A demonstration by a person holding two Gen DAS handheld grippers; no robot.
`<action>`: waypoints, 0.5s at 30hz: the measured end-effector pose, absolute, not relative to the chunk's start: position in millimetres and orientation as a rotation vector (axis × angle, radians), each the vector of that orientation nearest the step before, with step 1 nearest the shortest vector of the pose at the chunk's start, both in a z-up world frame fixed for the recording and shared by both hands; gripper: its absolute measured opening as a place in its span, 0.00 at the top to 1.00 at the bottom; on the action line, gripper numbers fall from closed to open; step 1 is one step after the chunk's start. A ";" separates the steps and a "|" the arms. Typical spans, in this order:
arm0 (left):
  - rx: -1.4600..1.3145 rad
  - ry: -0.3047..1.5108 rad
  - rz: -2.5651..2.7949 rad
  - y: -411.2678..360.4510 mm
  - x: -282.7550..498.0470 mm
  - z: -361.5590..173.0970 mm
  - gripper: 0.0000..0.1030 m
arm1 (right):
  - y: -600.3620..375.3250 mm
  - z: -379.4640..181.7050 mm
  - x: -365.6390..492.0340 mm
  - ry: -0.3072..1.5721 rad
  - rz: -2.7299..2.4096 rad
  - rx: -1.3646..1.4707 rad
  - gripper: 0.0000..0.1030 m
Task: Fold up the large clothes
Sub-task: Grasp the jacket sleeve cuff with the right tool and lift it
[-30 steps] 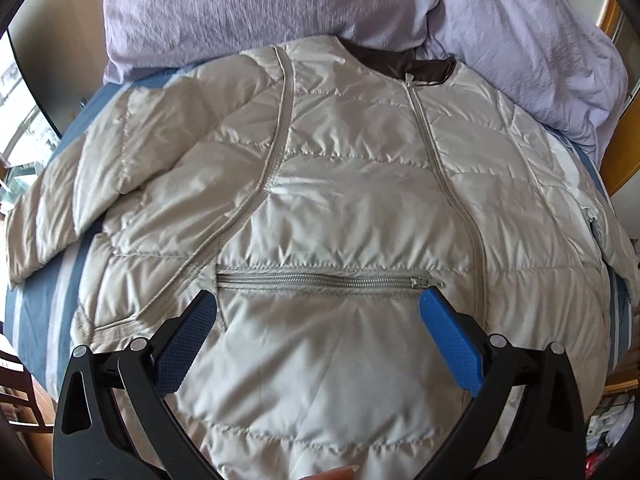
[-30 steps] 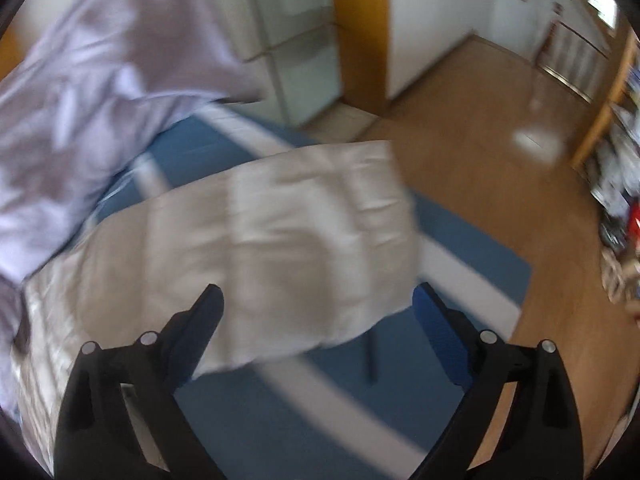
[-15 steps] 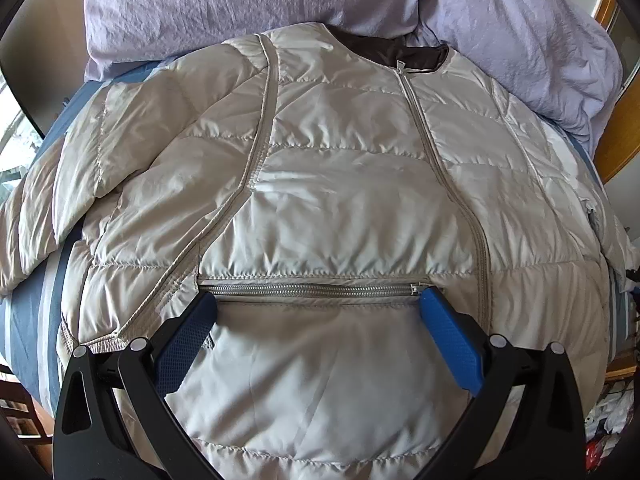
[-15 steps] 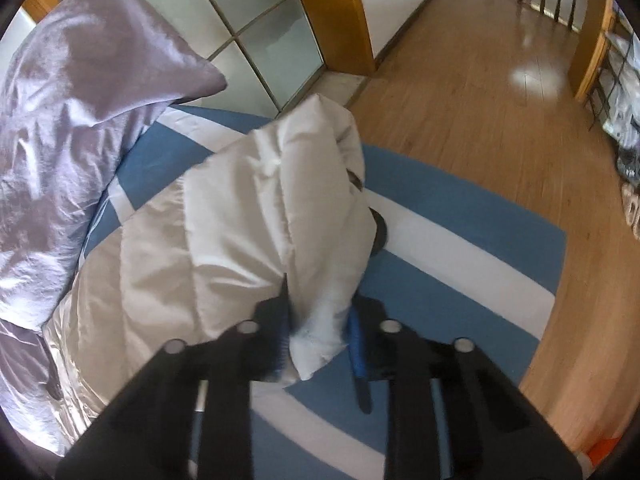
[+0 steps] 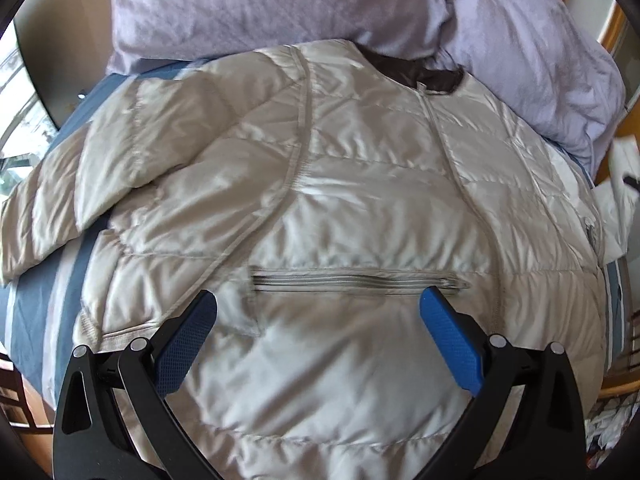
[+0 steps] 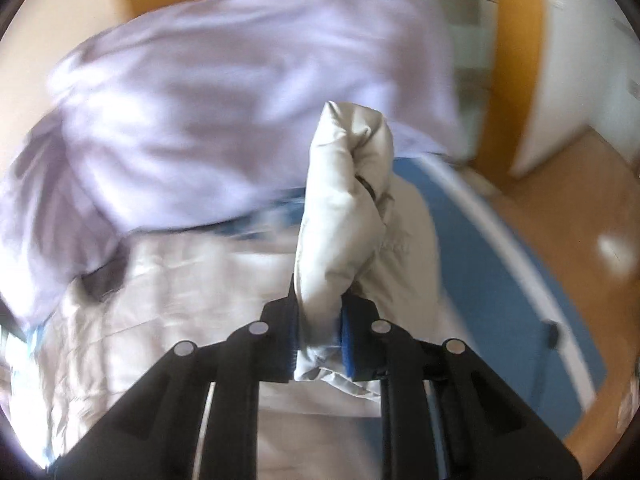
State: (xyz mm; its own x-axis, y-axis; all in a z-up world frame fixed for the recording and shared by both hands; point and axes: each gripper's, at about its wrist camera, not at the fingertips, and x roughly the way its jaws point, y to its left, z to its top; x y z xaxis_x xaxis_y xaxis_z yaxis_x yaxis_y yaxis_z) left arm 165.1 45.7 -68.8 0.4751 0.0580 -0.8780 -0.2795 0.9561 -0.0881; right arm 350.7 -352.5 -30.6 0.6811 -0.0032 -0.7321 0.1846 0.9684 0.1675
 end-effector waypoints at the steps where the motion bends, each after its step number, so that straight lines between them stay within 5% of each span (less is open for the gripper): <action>1: -0.234 1.056 0.221 49.2 163.3 -68.3 0.01 | -331.1 -31.5 357.4 0.825 -0.059 0.218 0.83; 15: -0.291 1.028 0.353 103.2 135.0 -61.4 0.01 | -45.3 -93.0 364.2 1.026 0.420 -0.007 0.83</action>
